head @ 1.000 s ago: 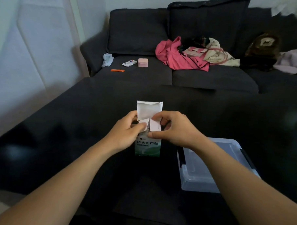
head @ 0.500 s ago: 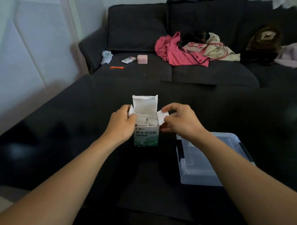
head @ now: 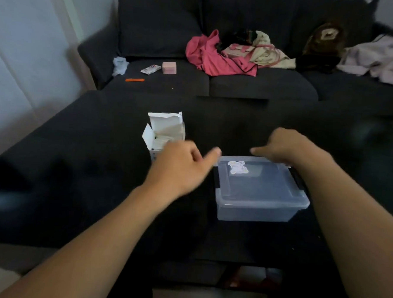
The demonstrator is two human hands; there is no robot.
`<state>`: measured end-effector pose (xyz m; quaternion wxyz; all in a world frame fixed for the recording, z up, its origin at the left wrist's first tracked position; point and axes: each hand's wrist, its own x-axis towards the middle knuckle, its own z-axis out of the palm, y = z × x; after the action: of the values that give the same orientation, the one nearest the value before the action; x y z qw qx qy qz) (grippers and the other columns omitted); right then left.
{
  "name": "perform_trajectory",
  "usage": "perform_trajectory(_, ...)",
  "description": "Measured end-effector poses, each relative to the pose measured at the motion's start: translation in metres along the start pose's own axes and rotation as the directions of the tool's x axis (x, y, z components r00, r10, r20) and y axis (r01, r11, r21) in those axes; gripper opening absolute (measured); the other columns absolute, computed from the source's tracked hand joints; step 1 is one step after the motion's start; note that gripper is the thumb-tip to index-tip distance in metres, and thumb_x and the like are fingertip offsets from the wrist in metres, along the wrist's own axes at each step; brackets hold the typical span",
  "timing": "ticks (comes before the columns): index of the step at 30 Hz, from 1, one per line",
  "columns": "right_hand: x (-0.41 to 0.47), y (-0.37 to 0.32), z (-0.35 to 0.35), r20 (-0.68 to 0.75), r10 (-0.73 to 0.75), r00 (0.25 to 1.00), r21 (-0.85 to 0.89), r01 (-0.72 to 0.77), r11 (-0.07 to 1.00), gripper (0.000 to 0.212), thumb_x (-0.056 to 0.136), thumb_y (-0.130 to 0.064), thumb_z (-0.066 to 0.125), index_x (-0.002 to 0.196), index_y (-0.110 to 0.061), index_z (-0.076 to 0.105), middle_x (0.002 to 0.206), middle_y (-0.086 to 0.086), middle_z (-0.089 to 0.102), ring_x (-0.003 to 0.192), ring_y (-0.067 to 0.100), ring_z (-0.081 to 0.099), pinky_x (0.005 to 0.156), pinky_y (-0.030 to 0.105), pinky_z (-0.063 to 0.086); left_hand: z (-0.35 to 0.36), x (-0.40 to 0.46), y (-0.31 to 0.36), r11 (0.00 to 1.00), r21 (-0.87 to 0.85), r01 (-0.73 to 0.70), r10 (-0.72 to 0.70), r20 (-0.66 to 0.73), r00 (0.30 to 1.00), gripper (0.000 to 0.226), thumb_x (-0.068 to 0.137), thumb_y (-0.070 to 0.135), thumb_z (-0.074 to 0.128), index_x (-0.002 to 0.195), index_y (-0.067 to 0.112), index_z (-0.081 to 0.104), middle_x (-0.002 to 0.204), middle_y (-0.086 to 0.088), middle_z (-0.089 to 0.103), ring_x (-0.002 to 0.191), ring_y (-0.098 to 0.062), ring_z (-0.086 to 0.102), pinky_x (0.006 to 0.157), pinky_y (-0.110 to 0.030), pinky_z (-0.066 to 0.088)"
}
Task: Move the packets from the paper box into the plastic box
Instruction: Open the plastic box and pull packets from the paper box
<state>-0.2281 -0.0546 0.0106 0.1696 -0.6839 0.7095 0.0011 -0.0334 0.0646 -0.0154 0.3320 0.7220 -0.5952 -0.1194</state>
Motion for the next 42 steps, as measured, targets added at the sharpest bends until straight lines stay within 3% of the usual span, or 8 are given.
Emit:
perform_trajectory(2, -0.010, 0.019, -0.006, 0.155, 0.132, 0.979, 0.033, -0.139, 0.990, 0.064, 0.089, -0.053, 0.068, 0.131, -0.008, 0.052, 0.125, 0.016, 0.057, 0.097, 0.031, 0.059, 0.090, 0.048, 0.054, 0.019, -0.004, 0.012, 0.987, 0.093, 0.133, -0.156, 0.320, 0.934, 0.060, 0.089, 0.068, 0.054, 0.081, 0.011, 0.073, 0.067, -0.007, 0.073, 0.058, -0.020, 0.071, 0.053, -0.031, 0.055)
perform_trajectory(5, -0.016, 0.036, -0.013, 0.315, 0.158, 0.936, 0.158, -0.216, 0.963, 0.063, 0.090, -0.044, 0.070, 0.139, -0.012, 0.049, 0.123, 0.017, 0.055, 0.093, 0.032, 0.062, 0.073, 0.044, 0.058, 0.031, 0.006, 0.014, 0.968, -0.011, 0.252, -0.220, 0.452, 0.864, 0.031, 0.101, 0.035, 0.056, 0.099, 0.007, 0.069, 0.073, -0.011, 0.074, 0.051, -0.016, 0.069, 0.042, -0.024, 0.052)
perform_trajectory(20, 0.023, 0.037, -0.001, 0.305, -0.159, 0.939, 0.667, -0.092, 0.739, 0.035, 0.095, 0.005, 0.055, 0.123, -0.013, 0.066, 0.120, 0.010, 0.068, 0.103, 0.024, 0.070, 0.075, 0.036, 0.061, 0.038, 0.054, -0.025, 0.982, 0.099, 0.161, -0.178, 0.202, 0.963, 0.036, 0.109, 0.027, 0.032, 0.098, 0.005, 0.059, 0.067, -0.012, 0.070, 0.044, -0.017, 0.067, 0.044, -0.023, 0.050)
perform_trajectory(23, 0.027, 0.043, 0.001, 0.392, -0.188, 0.900, 0.714, -0.169, 0.680, 0.048, 0.095, 0.006, 0.053, 0.137, -0.018, 0.057, 0.131, 0.010, 0.062, 0.111, 0.028, 0.067, 0.081, 0.043, 0.062, 0.037, 0.057, -0.028, 0.963, 0.018, 0.271, -0.266, 0.254, 0.930, 0.038, 0.109, 0.022, 0.030, 0.111, -0.001, 0.061, 0.068, -0.012, 0.070, 0.047, -0.017, 0.067, 0.040, -0.019, 0.047)
perform_trajectory(26, 0.033, 0.038, 0.006, 0.143, -0.182, 0.973, 0.661, 0.043, 0.749, 0.069, 0.092, 0.001, 0.060, 0.152, -0.027, 0.040, 0.151, 0.005, 0.047, 0.134, 0.029, 0.050, 0.099, 0.043, 0.052, 0.035, 0.055, -0.028, 0.920, -0.050, 0.388, -0.351, 0.333, 0.875, 0.039, 0.109, 0.017, 0.032, 0.144, 0.005, 0.045, 0.083, -0.013, 0.068, 0.056, -0.020, 0.069, 0.042, -0.023, 0.052)
perform_trajectory(29, 0.029, 0.020, 0.010, -0.071, -0.444, 0.893, 0.477, 0.422, 0.771, 0.083, 0.087, -0.022, 0.076, 0.157, -0.031, 0.031, 0.164, -0.001, 0.028, 0.150, 0.021, 0.027, 0.111, 0.033, 0.031, 0.032, 0.052, -0.027, 0.908, -0.143, 0.395, -0.324, 0.362, 0.874, 0.045, 0.110, 0.026, 0.030, 0.154, 0.022, 0.032, 0.096, -0.010, 0.067, 0.062, -0.021, 0.072, 0.044, -0.027, 0.055)
perform_trajectory(34, 0.030, -0.002, 0.036, 0.239, -0.591, 0.771, 0.010, 0.606, 0.795, 0.128, 0.060, -0.055, 0.090, 0.158, -0.040, 0.009, 0.168, -0.009, 0.004, 0.155, 0.024, -0.003, 0.124, 0.053, 0.009, 0.030, 0.047, -0.024, 0.861, -0.227, 0.456, -0.329, 0.434, 0.838, 0.056, 0.104, 0.060, 0.023, 0.135, 0.022, 0.050, 0.100, -0.013, 0.068, 0.065, -0.024, 0.074, 0.052, -0.032, 0.062)
perform_trajectory(42, 0.033, 0.007, 0.016, 0.084, -0.650, 0.756, 0.559, 0.504, 0.658, 0.098, 0.059, -0.033, 0.094, 0.142, -0.042, 0.044, 0.139, -0.010, 0.041, 0.122, 0.012, 0.046, 0.086, 0.024, 0.044, 0.027, 0.047, -0.022, 0.784, -0.330, 0.526, -0.324, 0.507, 0.799, 0.084, 0.083, 0.089, 0.010, 0.138, 0.039, 0.049, 0.111, -0.011, 0.066, 0.069, -0.028, 0.076, 0.066, -0.039, 0.063)
